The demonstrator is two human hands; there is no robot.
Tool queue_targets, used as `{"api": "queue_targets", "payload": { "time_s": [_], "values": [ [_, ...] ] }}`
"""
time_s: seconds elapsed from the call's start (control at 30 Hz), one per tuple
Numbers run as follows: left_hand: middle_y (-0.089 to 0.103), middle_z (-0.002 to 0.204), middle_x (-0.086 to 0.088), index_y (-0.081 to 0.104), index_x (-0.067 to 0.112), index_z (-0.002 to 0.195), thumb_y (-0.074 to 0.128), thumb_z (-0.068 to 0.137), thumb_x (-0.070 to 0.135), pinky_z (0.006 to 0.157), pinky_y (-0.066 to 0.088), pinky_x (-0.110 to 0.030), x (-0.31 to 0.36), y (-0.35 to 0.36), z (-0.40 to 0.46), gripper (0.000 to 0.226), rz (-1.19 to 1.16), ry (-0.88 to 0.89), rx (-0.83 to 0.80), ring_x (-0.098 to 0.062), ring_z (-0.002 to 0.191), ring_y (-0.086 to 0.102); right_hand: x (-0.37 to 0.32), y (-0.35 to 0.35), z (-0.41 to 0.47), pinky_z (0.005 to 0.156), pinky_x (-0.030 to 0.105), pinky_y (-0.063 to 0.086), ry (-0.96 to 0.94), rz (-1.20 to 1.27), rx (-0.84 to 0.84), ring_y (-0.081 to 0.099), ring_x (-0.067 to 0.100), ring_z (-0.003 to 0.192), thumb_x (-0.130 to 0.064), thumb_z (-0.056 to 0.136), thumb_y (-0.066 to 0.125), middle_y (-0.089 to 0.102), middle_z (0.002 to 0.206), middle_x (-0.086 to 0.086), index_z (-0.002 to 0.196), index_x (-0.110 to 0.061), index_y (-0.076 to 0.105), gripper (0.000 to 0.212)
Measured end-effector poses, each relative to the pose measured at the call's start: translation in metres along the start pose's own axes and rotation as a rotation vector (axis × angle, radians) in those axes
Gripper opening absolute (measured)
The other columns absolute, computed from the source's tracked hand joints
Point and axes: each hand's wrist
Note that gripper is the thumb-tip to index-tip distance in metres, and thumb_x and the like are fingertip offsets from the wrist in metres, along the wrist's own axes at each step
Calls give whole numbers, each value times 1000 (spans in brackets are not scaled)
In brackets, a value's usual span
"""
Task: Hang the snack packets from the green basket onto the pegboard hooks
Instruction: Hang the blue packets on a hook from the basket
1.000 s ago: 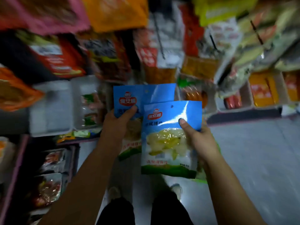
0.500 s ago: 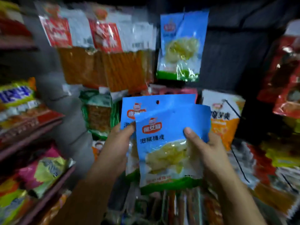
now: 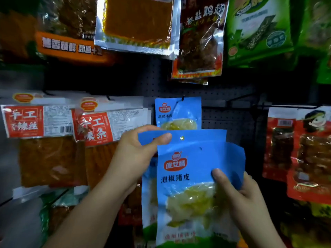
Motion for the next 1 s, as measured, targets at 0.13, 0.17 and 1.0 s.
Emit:
{"api": "queue_targets", "payload": {
  "time_s": [0.13,0.17,1.0],
  "values": [
    [69,61,5,71,30,66,71,70,27,54,52,-24,4,9,40,5,-47,-7,71,-10,59,66,-8,0,36,56,16,49,-112,-31,24,67,0,70,-49,72,59,73,80,-15,80,-25,67,27],
    [68,61,6,70,29,67,72,72,25,55,52,-25,5,11,49,7,-50,-5,74,-10,59,66,-7,-2,44,54,15,47,-130,-43,31,66,0,67,-49,72,58,72,77,-15,77,-26,66,25],
    [66,54,5,66,19,64,73,80,17,46,49,-21,-27,26,121,17,67,57,242,-12,52,66,20,12,114,52,35,47,-24,-17,35,56,13,45,-34,84,65,57,50,1,71,-12,56,27]
  ]
}}
Point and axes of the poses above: each hand's wrist, its own z-axis towards the middle knuckle, its own y-axis out of the palm, x = y × z
